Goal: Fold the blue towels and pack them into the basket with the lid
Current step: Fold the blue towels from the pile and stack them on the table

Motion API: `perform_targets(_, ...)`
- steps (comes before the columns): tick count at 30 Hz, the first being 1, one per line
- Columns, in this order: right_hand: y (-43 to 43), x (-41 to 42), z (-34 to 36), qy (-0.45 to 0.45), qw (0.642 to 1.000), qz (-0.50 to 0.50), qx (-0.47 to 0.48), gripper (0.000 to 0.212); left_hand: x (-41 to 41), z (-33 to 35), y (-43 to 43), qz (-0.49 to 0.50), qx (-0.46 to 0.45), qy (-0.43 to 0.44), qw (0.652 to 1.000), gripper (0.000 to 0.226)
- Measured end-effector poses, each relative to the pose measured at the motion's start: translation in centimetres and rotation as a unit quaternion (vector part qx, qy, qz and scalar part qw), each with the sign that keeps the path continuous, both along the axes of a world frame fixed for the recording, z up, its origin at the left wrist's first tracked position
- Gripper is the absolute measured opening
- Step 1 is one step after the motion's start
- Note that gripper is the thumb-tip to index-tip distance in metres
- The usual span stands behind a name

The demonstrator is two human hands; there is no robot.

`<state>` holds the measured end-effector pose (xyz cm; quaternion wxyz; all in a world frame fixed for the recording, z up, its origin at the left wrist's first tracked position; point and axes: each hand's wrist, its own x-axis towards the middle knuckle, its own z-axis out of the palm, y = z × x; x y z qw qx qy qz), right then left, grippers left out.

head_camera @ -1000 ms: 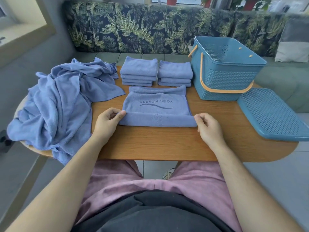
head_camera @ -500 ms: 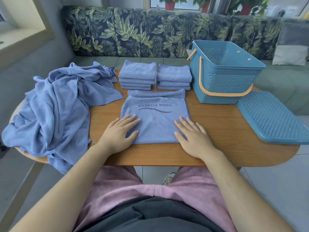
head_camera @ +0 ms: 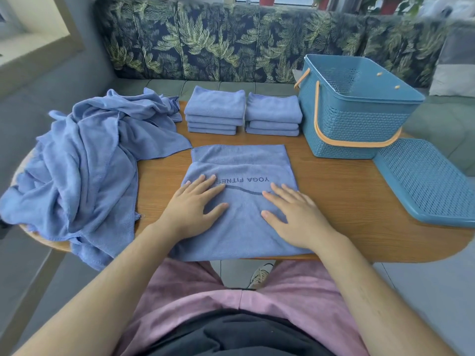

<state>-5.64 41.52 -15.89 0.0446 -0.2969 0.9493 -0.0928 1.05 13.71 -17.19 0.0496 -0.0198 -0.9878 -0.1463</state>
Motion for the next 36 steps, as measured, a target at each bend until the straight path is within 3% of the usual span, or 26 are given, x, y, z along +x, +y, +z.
perform_targets(5, 0.4, 1.0, 2.0, 0.100, 0.994, 0.014, -0.038, 0.048, 0.2, 1.5, -0.2, -0.022, 0.024, 0.136, 0.990, 0.032)
perform_targets(9, 0.1, 1.0, 1.5, 0.130, 0.987, -0.011, -0.091, 0.035, 0.1, 1.2, 0.0, -0.019, 0.048, 0.183, 0.982, 0.014)
perform_targets(11, 0.2, 0.1, 0.8, 0.142, 0.983, -0.003, -0.116, 0.018, 0.0, 0.6, -0.4, 0.009, 0.000, 0.173, 0.985, 0.023)
perform_targets(13, 0.2, -0.8, -0.1, 0.114, 0.988, -0.021, -0.100, 0.035, 0.0, 0.3, -0.7, 0.047, -0.013, 0.126, 0.991, 0.038)
perform_targets(16, 0.4, -1.3, -0.7, 0.096, 0.990, -0.062, -0.086, 0.042, -0.1, 0.1, -0.8, 0.068, -0.001, 0.107, 0.992, 0.037)
perform_targets(21, 0.7, -1.5, -0.6, 0.124, 0.984, -0.086, -0.089, 0.033, 0.0, 0.5, -0.8, 0.075, 0.002, 0.132, 0.988, 0.023)
perform_targets(26, 1.6, -2.2, -0.5, 0.113, 0.967, -0.089, -0.212, 0.012, -0.2, 0.8, -1.5, 0.084, 0.049, 0.140, 0.985, 0.009)
perform_targets(29, 1.9, -2.0, -0.3, 0.051, 0.958, -0.059, -0.276, 0.014, -0.4, 0.7, -2.2, 0.070, 0.068, 0.123, 0.988, 0.008)
perform_targets(31, 2.1, -1.9, -0.3, 0.031, 0.963, -0.054, -0.263, 0.018, -0.4, 0.6, -2.6, 0.054, 0.075, 0.119, 0.989, 0.006)
perform_targets(36, 2.4, -1.8, 0.7, 0.091, 0.965, -0.091, -0.229, 0.013, -0.4, 1.1, -2.7, 0.045, 0.071, 0.160, 0.983, 0.006)
